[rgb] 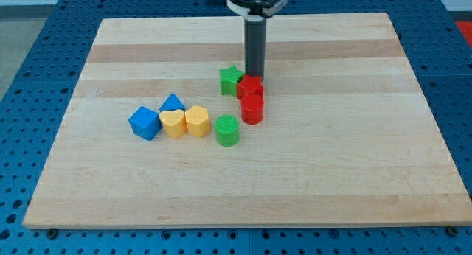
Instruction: Move the red star along with the red circle towards the bottom center
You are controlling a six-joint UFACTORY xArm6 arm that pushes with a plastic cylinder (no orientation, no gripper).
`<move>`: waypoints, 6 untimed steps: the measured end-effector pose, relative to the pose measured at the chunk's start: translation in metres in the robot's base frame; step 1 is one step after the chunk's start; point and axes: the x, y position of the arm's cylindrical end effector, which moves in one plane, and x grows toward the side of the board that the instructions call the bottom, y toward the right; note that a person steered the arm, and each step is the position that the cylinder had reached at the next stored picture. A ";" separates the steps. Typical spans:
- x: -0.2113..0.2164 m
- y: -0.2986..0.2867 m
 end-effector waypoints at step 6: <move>0.066 -0.050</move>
